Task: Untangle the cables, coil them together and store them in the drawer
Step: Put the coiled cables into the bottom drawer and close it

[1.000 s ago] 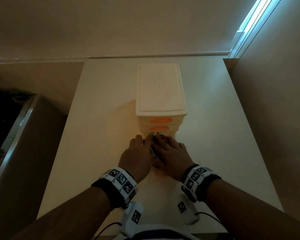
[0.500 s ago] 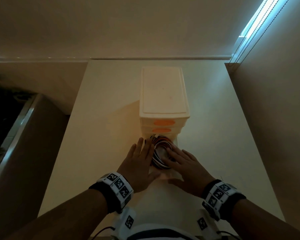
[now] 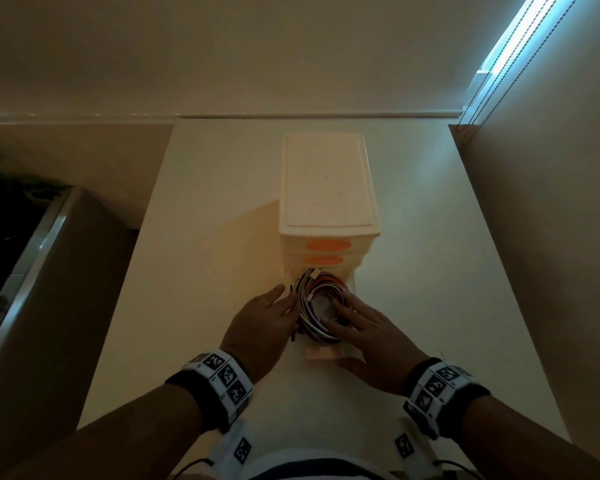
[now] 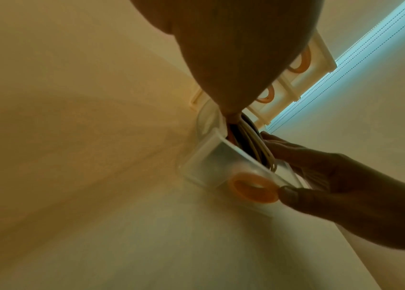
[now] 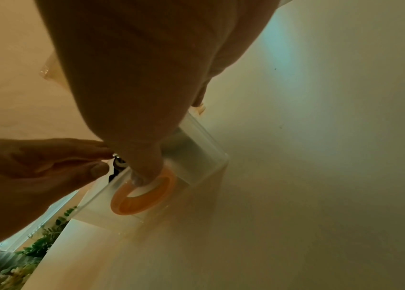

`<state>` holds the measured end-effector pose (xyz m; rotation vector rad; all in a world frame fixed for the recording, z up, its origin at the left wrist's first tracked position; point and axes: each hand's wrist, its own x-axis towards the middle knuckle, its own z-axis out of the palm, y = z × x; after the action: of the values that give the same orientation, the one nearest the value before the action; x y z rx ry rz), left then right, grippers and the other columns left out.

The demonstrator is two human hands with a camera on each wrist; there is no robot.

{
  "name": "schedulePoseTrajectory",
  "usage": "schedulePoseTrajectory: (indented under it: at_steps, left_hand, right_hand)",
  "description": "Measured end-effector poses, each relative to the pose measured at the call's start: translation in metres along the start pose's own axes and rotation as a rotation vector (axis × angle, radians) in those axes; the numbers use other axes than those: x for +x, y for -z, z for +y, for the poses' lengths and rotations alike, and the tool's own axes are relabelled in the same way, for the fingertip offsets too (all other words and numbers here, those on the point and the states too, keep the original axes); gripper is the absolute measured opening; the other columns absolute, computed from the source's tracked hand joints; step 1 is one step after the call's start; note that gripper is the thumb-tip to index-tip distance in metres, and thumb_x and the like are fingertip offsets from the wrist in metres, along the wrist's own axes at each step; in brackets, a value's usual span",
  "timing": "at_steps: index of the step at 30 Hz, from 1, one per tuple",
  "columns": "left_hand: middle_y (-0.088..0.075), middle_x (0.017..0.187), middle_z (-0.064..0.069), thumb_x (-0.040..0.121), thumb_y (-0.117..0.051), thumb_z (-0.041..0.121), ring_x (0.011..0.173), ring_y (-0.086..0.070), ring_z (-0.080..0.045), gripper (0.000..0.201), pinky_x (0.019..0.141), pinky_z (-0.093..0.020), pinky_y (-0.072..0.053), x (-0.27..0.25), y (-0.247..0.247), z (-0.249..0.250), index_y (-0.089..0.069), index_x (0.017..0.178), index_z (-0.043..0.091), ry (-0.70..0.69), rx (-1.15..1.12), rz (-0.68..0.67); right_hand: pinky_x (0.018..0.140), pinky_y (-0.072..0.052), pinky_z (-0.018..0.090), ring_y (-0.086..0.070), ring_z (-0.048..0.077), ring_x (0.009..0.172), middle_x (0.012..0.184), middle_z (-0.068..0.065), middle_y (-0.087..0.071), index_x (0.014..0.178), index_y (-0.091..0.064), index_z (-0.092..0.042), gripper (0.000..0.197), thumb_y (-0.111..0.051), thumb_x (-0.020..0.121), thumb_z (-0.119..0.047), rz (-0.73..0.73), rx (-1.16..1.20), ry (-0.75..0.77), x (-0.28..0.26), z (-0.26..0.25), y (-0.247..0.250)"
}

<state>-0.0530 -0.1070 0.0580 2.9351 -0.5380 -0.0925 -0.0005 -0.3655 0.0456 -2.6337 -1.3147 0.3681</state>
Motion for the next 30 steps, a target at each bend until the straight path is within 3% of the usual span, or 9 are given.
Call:
schedulePoseTrajectory:
  at_steps: [5, 7, 9, 13, 16, 21, 25, 27, 30]
  left_hand:
    - [-0.072, 0.111, -0.016, 0.069, -0.085, 0.004, 0.123, -0.062, -0.039, 0.044, 0.073, -0.045, -0.062, 0.022, 0.009, 0.006, -0.071, 0.111, 0.005, 0.092, -0.051, -0.082]
    - [-0.070, 0.117, -0.018, 0.079, -0.077, 0.010, 0.125, -0.059, -0.041, 0.041, 0.079, -0.047, -0.062, 0.020, 0.014, 0.007, -0.069, 0.118, 0.002, 0.019, -0.020, -0.056]
    - [-0.068, 0.124, -0.018, 0.094, -0.056, 0.031, 0.125, -0.059, -0.040, 0.043, 0.094, -0.047, -0.057, 0.013, 0.020, 0.008, -0.067, 0.124, 0.003, -0.055, 0.051, -0.013]
    - [-0.030, 0.162, -0.018, 0.083, -0.033, 0.086, 0.151, -0.021, -0.040, 0.111, 0.120, -0.048, -0.024, 0.004, 0.032, 0.014, -0.029, 0.156, 0.002, 0.001, 0.082, -0.265]
    - [-0.011, 0.167, -0.020, 0.085, -0.048, 0.078, 0.153, -0.005, -0.042, 0.114, 0.123, -0.050, -0.014, 0.007, 0.027, 0.017, -0.010, 0.159, 0.001, 0.033, 0.164, -0.330]
    - [-0.042, 0.149, -0.021, 0.083, -0.061, 0.067, 0.133, -0.039, -0.044, 0.097, 0.103, -0.051, -0.042, 0.012, 0.022, 0.007, -0.034, 0.153, 0.007, 0.135, 0.135, -0.180]
    - [-0.050, 0.123, -0.013, 0.078, -0.067, 0.066, 0.108, -0.046, -0.035, 0.090, 0.083, -0.044, -0.047, 0.023, 0.026, -0.001, -0.043, 0.148, 0.015, 0.173, 0.102, -0.092]
    - [-0.048, 0.120, -0.010, 0.076, -0.070, 0.066, 0.107, -0.045, -0.032, 0.091, 0.083, -0.043, -0.047, 0.027, 0.024, -0.004, -0.042, 0.148, 0.018, 0.216, 0.045, -0.101]
    - [-0.043, 0.125, -0.007, 0.068, -0.080, 0.063, 0.114, -0.042, -0.030, 0.095, 0.092, -0.043, -0.048, 0.031, 0.021, -0.005, -0.042, 0.141, 0.018, 0.401, -0.167, -0.065]
  right_hand:
    - [0.123, -0.016, 0.040, 0.000, 0.023, 0.155, 0.166, 0.005, -0.022, 0.153, -0.036, -0.032, 0.071, -0.048, 0.089, -0.062, 0.015, 0.046, -0.021, 0.006, 0.002, 0.004]
    - [0.123, -0.014, 0.041, -0.001, 0.027, 0.155, 0.167, 0.009, -0.018, 0.151, -0.038, -0.034, 0.070, -0.057, 0.088, -0.058, 0.033, 0.036, -0.022, 0.006, 0.003, 0.005]
    - [0.121, -0.016, 0.045, -0.004, 0.033, 0.155, 0.167, 0.012, -0.014, 0.149, -0.042, -0.036, 0.068, -0.059, 0.087, -0.058, 0.064, 0.030, -0.031, 0.003, 0.002, 0.004]
    - [0.118, -0.021, 0.050, -0.004, 0.038, 0.154, 0.168, 0.009, -0.006, 0.146, -0.043, -0.043, 0.065, -0.053, 0.085, -0.064, 0.106, 0.048, -0.090, -0.003, 0.003, 0.002]
    - [0.118, -0.019, 0.047, -0.002, 0.036, 0.155, 0.168, 0.005, 0.001, 0.147, -0.040, -0.044, 0.068, -0.062, 0.084, -0.060, 0.108, 0.067, -0.098, -0.002, 0.005, 0.002]
    - [0.119, -0.030, 0.052, -0.020, 0.035, 0.151, 0.164, 0.010, -0.021, 0.141, -0.049, -0.035, 0.070, -0.073, 0.080, -0.056, 0.177, 0.175, -0.253, 0.010, 0.005, 0.011]
    - [0.107, -0.043, 0.048, -0.039, 0.027, 0.132, 0.144, 0.007, -0.039, 0.125, -0.051, -0.022, 0.075, -0.083, 0.065, -0.055, 0.301, 0.340, -0.458, 0.020, 0.003, 0.016]
    - [0.098, -0.048, 0.046, -0.044, 0.023, 0.120, 0.132, 0.004, -0.043, 0.122, -0.048, -0.019, 0.082, -0.081, 0.059, -0.060, 0.346, 0.389, -0.483, 0.024, 0.004, 0.016]
    - [0.102, -0.046, 0.043, -0.043, 0.020, 0.119, 0.131, 0.003, -0.042, 0.132, -0.044, -0.014, 0.098, -0.088, 0.056, -0.057, 0.370, 0.473, -0.559, 0.029, 0.006, 0.018]
